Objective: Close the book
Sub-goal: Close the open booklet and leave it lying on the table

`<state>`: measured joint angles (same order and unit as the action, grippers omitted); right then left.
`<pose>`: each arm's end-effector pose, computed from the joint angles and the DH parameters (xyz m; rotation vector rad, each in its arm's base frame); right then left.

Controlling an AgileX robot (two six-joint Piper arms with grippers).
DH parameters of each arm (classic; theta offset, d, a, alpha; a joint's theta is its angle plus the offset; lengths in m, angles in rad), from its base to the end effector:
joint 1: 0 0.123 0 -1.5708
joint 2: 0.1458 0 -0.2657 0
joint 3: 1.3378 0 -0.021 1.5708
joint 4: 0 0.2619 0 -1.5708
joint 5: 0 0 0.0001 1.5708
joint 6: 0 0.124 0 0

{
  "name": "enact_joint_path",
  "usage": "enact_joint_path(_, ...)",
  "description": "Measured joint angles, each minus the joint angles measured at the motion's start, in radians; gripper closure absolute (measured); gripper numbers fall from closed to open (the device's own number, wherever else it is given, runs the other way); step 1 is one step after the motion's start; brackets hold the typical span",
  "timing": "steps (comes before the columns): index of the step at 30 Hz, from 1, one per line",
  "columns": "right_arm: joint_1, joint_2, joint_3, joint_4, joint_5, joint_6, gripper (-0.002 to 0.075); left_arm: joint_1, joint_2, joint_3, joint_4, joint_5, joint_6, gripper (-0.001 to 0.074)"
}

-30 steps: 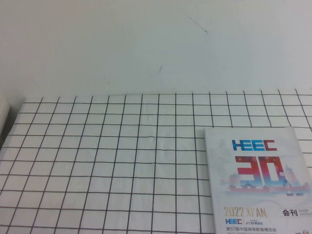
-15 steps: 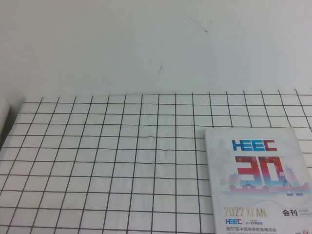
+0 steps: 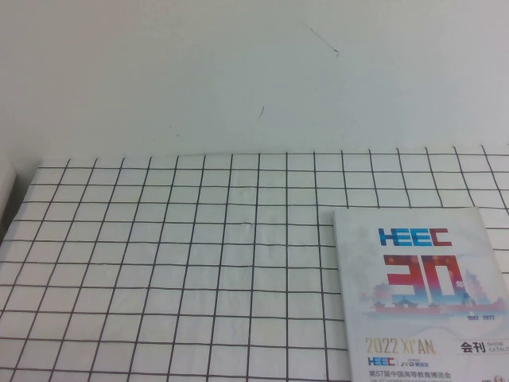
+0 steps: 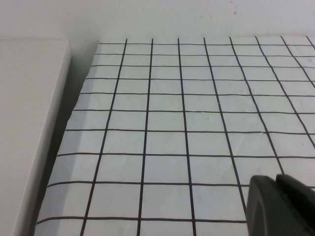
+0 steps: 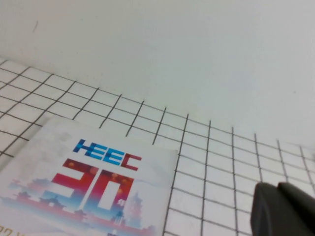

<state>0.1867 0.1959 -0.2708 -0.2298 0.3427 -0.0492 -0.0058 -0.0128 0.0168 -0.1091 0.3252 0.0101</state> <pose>0.1261 0.0141 0.2537 -0.3365 1.7114 -0.1249 0.1162 -0.0050 0.1713 -0.0546 1.8112 -0.1019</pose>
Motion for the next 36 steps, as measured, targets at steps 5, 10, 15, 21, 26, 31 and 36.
enact_joint_path(5,-0.025,-0.073,0.15,0.0,-0.047,0.084,0.0729,0.0,0.0,0.0,0.0,0.0,0.0,0.0738)
enact_joint_path(10,-0.062,-0.192,0.267,0.0,-0.067,0.106,0.0729,0.0,0.0,0.0,0.0,0.0,0.0,0.0738)
enact_joint_path(15,-0.071,-0.207,0.299,0.0,-0.041,0.111,0.0729,0.0,0.0,0.0,0.0,0.0,0.0,0.0738)
enact_joint_path(21,-0.071,-0.207,0.291,0.002,0.014,0.108,0.0729,0.0,0.0,0.0,0.0,0.0,0.0,0.0738)
enact_joint_path(26,-0.071,-0.207,0.291,0.0,0.016,0.108,0.0729,0.0,0.0,0.0,0.0,0.0,0.0,0.0738)
enact_joint_path(31,-0.071,-0.207,0.291,0.0,0.017,0.108,0.0729,0.0,0.0,0.0,0.0,0.0,0.0,0.0738)
enact_joint_path(36,-0.071,-0.207,0.291,0.0,0.019,0.108,0.0729,0.0,0.0,0.0,0.0,0.0,0.0,0.0738)
